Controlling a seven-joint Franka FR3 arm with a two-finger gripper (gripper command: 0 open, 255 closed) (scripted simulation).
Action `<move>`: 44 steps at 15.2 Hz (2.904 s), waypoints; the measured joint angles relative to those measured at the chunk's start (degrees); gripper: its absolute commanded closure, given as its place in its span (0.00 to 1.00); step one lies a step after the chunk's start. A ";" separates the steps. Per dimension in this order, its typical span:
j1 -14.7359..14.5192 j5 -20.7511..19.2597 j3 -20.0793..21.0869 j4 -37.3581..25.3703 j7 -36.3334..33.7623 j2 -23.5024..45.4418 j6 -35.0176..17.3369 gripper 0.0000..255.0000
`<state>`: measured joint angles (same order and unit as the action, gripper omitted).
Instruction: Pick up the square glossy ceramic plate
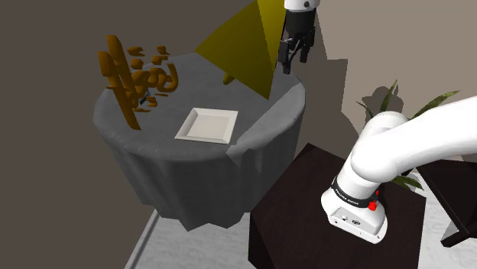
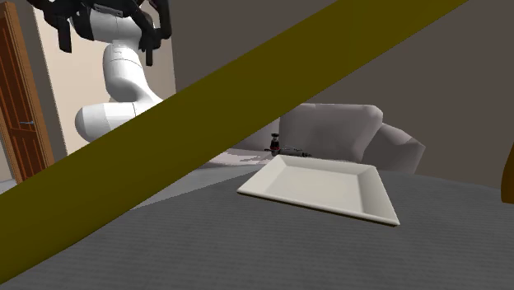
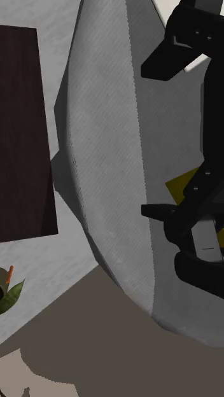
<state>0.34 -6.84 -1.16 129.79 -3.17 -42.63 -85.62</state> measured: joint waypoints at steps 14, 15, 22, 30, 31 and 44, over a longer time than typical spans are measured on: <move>3.68 16.73 15.80 10.15 -38.20 1.01 -14.47 0.00; 4.01 17.99 17.39 9.79 -41.52 2.04 -15.78 0.00; 7.94 23.53 27.29 8.15 -62.43 11.02 -27.67 0.00; 8.32 24.68 29.99 11.82 -65.23 13.92 -34.94 0.00; 8.33 24.70 30.03 11.97 -65.21 14.00 -35.18 1.00; 8.25 24.71 29.91 11.64 -65.29 13.60 -34.58 0.00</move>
<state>8.59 17.87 28.76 141.43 -68.46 -29.03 -120.20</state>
